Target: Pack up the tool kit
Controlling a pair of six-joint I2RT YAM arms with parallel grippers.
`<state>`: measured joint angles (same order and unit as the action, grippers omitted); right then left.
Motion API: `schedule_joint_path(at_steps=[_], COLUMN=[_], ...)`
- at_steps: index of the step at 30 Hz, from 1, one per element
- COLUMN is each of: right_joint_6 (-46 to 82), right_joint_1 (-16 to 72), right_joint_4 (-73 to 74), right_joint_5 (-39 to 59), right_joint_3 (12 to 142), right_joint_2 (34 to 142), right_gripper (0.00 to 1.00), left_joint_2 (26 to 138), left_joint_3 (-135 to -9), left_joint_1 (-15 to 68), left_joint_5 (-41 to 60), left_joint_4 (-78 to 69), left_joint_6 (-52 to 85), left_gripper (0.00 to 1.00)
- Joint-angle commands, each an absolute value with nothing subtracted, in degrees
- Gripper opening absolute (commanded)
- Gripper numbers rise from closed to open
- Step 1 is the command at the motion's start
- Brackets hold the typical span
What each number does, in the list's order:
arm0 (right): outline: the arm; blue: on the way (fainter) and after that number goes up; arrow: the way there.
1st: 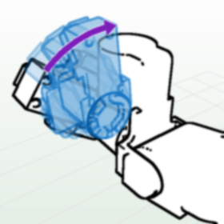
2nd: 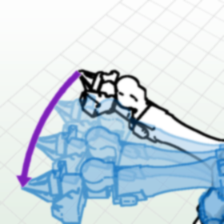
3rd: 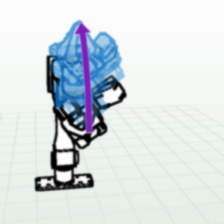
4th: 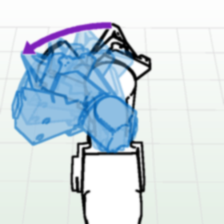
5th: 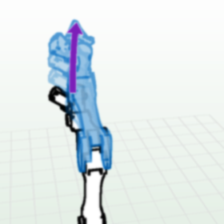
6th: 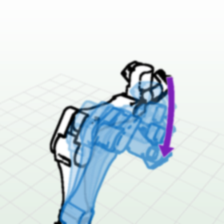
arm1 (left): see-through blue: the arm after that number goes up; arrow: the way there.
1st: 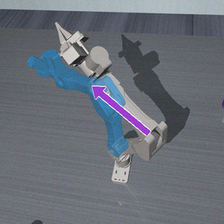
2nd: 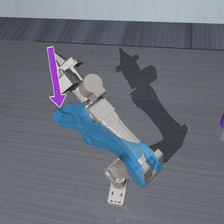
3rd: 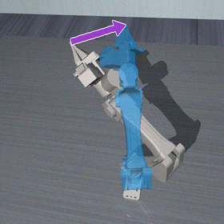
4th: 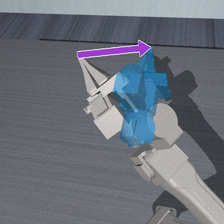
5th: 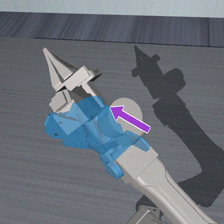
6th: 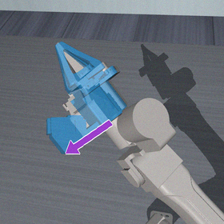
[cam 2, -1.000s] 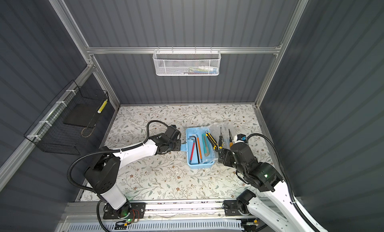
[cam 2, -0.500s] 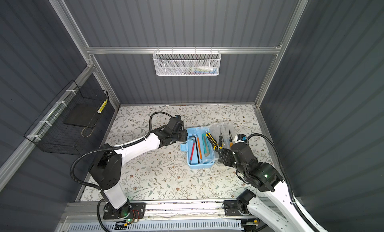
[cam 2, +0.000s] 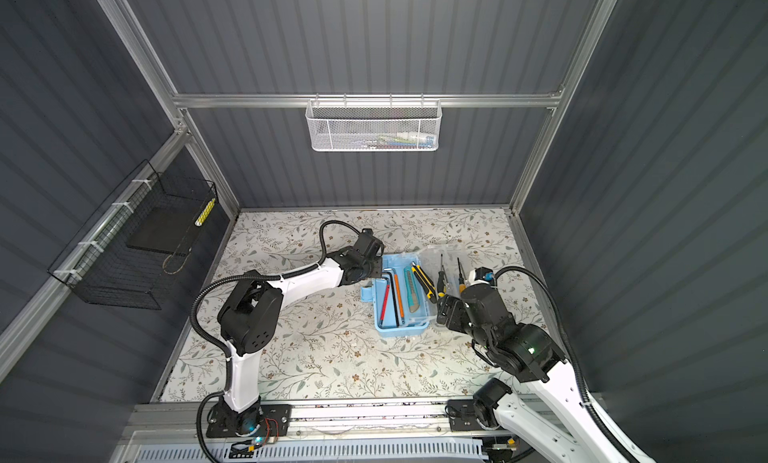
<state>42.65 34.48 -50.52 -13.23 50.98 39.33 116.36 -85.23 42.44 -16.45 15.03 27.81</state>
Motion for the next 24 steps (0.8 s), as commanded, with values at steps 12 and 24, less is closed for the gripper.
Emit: schedule_joint_path(at_steps=[12,24], right_joint_6=[43.7,41.6], right_joint_1=[33.3,21.4], right_joint_4=[-49.8,-52.7], right_joint_5=[-13.4,-9.2], right_joint_3=[47.4,44.3], right_joint_2=[37.8,31.4], right_gripper=[0.86,0.86], left_joint_2=[118.8,115.2], left_joint_3=[-88.2,-84.5], left_joint_1=[40.7,36.4], left_joint_5=[-19.1,-18.7], left_joint_4=[16.3,15.3], left_joint_6=[29.0,31.3], left_gripper=[0.19,0.00])
